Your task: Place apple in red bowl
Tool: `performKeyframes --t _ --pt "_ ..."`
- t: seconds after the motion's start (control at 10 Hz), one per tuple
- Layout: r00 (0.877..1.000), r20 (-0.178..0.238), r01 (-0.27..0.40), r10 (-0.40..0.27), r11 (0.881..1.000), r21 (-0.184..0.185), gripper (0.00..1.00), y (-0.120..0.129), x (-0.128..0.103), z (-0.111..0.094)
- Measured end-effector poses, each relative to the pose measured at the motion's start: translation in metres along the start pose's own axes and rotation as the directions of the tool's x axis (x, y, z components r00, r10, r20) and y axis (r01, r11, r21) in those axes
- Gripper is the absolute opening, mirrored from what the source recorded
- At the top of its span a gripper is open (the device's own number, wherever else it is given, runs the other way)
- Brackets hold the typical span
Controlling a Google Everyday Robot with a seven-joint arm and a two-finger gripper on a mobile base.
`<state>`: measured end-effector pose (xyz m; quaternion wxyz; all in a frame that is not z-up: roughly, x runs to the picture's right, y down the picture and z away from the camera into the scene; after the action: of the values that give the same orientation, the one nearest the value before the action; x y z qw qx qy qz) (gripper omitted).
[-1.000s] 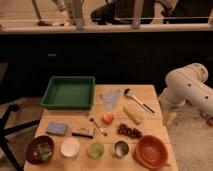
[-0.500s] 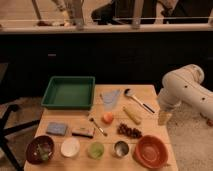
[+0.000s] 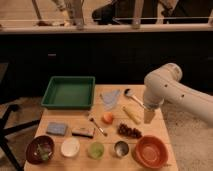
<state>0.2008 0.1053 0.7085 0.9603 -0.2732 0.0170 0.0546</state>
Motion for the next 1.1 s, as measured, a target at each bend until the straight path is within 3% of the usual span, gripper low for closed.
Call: performKeyframes --t 0.3,0.6,1.1 --pt "0.998 0.017 0.061 -0.06 0.998 -0.022 0.8 0.0 -0.047 0.01" --pt "0.989 0.064 0.134 -0.132 0.991 -0.027 0.8 0.004 -0.097 0.01" --pt "0.988 0.072 0.141 -0.139 0.99 -0.029 0.8 0.005 -0.1 0.01"
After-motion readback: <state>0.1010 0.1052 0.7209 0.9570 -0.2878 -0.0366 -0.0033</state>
